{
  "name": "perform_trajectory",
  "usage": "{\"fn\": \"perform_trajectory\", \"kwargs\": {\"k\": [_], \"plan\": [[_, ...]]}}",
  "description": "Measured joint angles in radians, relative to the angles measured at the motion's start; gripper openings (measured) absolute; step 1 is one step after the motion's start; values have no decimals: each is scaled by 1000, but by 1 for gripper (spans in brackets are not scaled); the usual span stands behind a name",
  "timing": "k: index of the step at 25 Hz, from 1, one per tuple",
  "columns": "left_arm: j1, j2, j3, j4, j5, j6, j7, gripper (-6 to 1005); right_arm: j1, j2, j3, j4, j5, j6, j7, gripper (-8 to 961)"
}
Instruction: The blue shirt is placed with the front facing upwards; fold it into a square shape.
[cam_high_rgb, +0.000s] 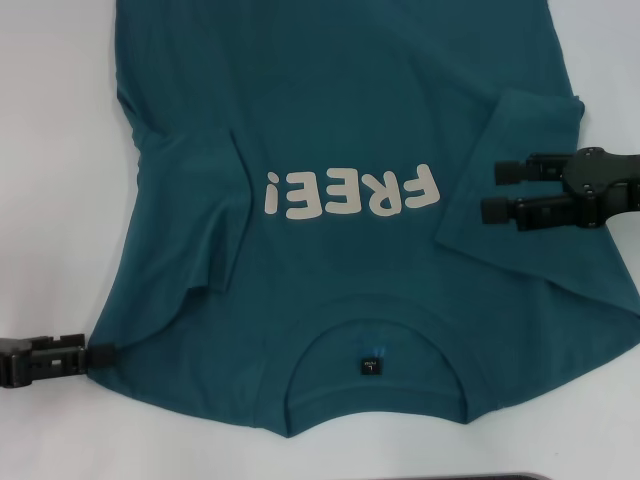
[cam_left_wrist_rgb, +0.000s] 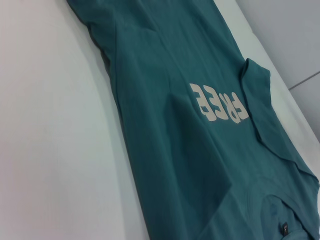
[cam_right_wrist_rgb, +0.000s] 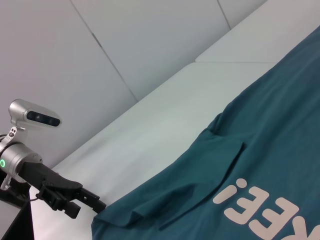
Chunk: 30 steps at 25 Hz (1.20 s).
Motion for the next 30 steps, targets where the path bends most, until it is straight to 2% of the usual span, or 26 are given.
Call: {"fn": "perform_trajectory", "kwargs": {"k": [15, 25, 30], "plan": [[-13, -2, 8, 11, 28, 6, -1, 886, -3, 0, 12, 0, 2, 4, 2, 924], [-76, -12, 2, 10, 23, 84, 5, 886, 0, 1, 12, 0, 2, 2, 4, 925], [-77, -10, 1, 5, 25, 84, 3, 886, 1, 2, 12, 0, 2, -2, 4, 925]]}}
